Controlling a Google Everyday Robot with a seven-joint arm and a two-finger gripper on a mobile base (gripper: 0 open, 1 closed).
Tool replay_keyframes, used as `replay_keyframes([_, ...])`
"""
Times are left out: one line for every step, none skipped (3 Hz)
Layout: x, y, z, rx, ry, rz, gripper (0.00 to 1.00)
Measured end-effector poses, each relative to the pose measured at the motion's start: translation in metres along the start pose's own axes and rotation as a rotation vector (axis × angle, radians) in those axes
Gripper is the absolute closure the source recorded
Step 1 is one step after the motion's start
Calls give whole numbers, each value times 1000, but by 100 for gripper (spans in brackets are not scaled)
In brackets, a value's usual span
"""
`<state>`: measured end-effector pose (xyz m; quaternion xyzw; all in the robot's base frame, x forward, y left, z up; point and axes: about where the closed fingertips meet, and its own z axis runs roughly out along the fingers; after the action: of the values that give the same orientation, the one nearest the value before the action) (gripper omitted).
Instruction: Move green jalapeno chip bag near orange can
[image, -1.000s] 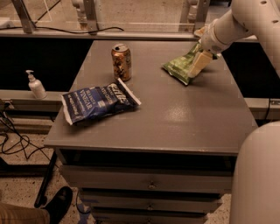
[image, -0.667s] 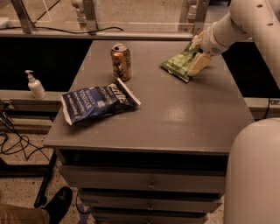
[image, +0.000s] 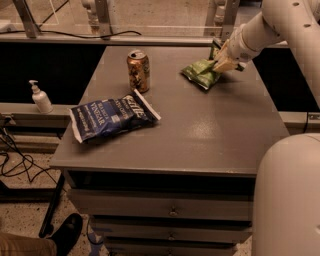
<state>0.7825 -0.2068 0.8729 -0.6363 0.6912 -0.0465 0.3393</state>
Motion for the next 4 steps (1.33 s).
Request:
replay_keyframes([-28, 10, -5, -31, -47, -50, 91])
replay_keyframes([-61, 26, -15, -64, -103, -89, 100])
replay_keyframes([-95, 46, -27, -88, -153, -129, 100])
replay_keyframes([-127, 63, -37, -104, -204, -159, 100])
